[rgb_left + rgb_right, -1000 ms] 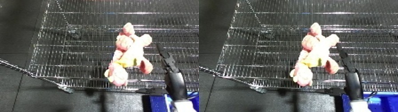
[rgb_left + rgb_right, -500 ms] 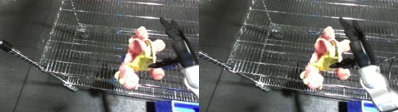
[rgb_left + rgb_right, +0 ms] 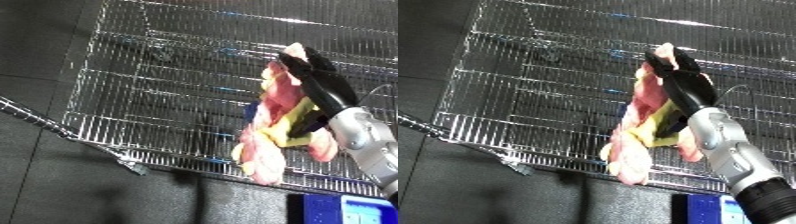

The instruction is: Pick up the object and place it into the box

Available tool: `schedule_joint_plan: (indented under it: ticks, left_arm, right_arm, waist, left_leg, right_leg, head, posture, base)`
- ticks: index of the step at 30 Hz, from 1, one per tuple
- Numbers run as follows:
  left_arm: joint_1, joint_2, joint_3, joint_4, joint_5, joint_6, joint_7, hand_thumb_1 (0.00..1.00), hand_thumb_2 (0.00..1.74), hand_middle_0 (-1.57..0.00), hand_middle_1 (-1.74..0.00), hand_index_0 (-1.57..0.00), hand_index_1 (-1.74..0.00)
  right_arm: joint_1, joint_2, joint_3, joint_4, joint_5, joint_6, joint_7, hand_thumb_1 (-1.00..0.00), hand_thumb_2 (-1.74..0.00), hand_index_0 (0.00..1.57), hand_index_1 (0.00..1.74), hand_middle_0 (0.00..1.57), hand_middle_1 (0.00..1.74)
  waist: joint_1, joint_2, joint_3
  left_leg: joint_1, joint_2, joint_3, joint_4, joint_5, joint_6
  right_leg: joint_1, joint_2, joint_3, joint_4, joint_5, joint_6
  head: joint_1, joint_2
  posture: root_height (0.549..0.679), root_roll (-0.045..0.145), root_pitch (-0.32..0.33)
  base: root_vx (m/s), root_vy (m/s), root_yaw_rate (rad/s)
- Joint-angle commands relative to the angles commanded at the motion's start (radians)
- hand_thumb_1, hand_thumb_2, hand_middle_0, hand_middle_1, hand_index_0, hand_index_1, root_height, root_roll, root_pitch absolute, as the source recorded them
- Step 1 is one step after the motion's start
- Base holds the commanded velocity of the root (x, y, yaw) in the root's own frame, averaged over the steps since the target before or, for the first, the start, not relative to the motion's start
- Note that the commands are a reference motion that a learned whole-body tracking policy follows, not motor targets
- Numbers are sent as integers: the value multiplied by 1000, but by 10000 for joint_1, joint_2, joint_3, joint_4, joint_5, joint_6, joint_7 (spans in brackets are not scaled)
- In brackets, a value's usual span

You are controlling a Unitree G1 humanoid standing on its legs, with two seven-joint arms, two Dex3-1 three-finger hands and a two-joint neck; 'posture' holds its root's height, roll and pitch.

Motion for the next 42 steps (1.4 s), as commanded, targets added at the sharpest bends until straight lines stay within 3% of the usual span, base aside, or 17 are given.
schedule_joint_plan:
  ticks: [8,21,28,34,42]
  left_arm:
    - [175,-56,27,-37,-37,-1,-89,1000,1740,-1570,-1740,-1570,-1740]
    - [-112,-190,114,103,114,116,22,1000,1740,-1570,-1740,-1570,-1740]
    - [-283,-62,72,210,-27,127,-140,1000,1740,-1570,-1740,-1570,-1740]
    - [-525,-91,32,400,2,245,-190,1000,1740,-1570,-1740,-1570,-1740]
    - [-709,-331,191,740,200,388,-121,1000,1740,-1570,-1740,-1570,-1740]
  right_arm:
    - [735,270,-22,1012,-219,144,530,0,0,0,0,0,0]
    - [1088,981,-409,1095,-239,193,422,-650,-1131,1020,1131,1020,1131]
    - [1021,878,-677,998,-17,237,200,-1000,-1740,1570,1740,1570,1740]
    - [1303,567,-1230,396,250,238,-142,-1000,-1740,1570,1740,1570,1740]
    - [3050,-261,-2955,-2408,408,107,-773,-1000,-1740,1570,1740,1570,1740]
  waist:
    - [77,15,0]
    - [-185,-57,0]
    - [-233,-46,0]
    - [-403,-80,0]
    - [-948,-170,0]
  left_leg:
    - [-99,-3,-52,-30,-48,-12]
    - [204,119,124,-258,-84,-52]
    - [467,161,155,-390,-23,-88]
    - [751,213,219,-469,20,-85]
    - [1364,348,409,-701,96,-4]
  right_leg:
    - [-56,-16,-61,-45,22,26]
    - [33,71,43,-127,-73,22]
    - [215,60,50,-97,-157,37]
    - [434,34,102,-79,-195,40]
    - [850,-51,144,-85,-232,66]
  head:
    - [55,126]
    - [-196,227]
    - [-15,131]
    - [-26,79]
    - [9,12]
  posture:
    - [630,2,70]
    - [631,7,63]
    - [631,11,45]
    - [631,17,21]
    - [631,27,-28]
  base:
    - [7,13,33]
    - [-6,16,-44]
    - [-19,-18,-14]
    - [-31,-28,-29]
    - [-20,-31,-51]
